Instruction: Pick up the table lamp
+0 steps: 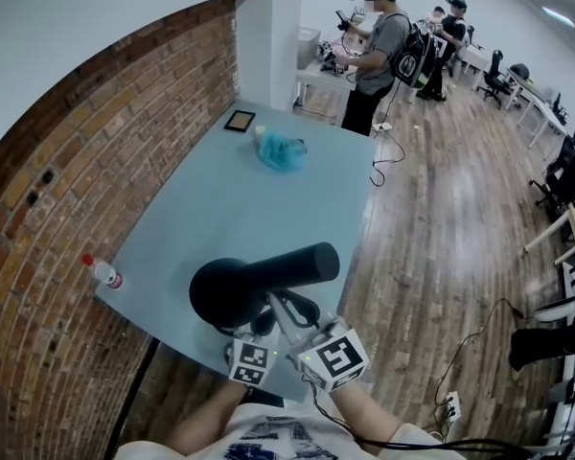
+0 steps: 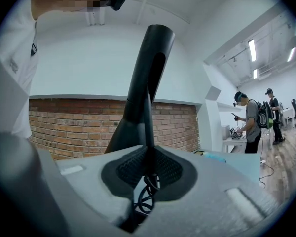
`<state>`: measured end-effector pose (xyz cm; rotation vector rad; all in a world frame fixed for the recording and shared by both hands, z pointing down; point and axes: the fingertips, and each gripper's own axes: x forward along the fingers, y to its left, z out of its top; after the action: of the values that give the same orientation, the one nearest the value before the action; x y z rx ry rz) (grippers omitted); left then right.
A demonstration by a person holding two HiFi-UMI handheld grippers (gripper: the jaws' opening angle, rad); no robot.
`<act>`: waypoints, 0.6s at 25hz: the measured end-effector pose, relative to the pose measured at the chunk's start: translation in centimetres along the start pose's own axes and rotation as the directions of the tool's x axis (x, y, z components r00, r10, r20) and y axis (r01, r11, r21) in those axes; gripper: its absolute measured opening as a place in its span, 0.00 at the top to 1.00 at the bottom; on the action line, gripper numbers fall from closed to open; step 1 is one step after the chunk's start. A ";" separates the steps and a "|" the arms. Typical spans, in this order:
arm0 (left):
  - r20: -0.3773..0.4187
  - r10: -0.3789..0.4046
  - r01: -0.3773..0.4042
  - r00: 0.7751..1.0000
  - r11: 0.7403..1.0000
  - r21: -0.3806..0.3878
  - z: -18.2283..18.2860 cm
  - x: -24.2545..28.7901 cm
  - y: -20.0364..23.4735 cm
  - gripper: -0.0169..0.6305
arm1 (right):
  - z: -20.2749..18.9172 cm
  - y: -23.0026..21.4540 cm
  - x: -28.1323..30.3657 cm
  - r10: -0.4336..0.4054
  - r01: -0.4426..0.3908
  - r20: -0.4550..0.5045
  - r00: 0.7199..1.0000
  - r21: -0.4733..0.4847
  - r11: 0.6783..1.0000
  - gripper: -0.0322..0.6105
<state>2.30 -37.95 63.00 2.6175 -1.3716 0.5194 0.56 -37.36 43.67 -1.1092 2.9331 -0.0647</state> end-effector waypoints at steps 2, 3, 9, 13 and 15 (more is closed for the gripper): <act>0.011 -0.003 0.003 1.000 1.000 0.007 0.7 -0.4 0.0 0.92 | 0.8 0.2 -0.1 -0.002 0.002 0.015 1.000 -0.005 1.000 0.89; 0.016 -0.005 0.005 1.000 1.000 0.011 1.0 -0.6 0.0 0.92 | 1.2 0.3 -0.2 -0.004 0.004 0.021 1.000 -0.007 1.000 0.89; 0.026 -0.002 0.001 1.000 0.999 0.035 2.8 -1.4 -0.5 0.92 | 3.1 0.5 -1.0 -0.008 0.008 0.052 0.999 -0.015 1.000 0.90; 0.026 -0.006 0.005 1.000 0.999 0.045 3.6 -1.7 -0.8 0.92 | 3.9 0.5 -1.4 -0.012 0.012 0.060 0.998 -0.015 1.000 0.90; 0.027 -0.009 0.008 1.000 0.999 0.049 3.7 -1.8 -0.9 0.92 | 4.1 0.5 -1.5 -0.014 0.015 0.063 0.998 -0.016 1.000 0.90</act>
<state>2.97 -37.09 58.90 2.6775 -1.3716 0.5244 1.47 -36.15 39.56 -1.1126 2.8755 -0.0058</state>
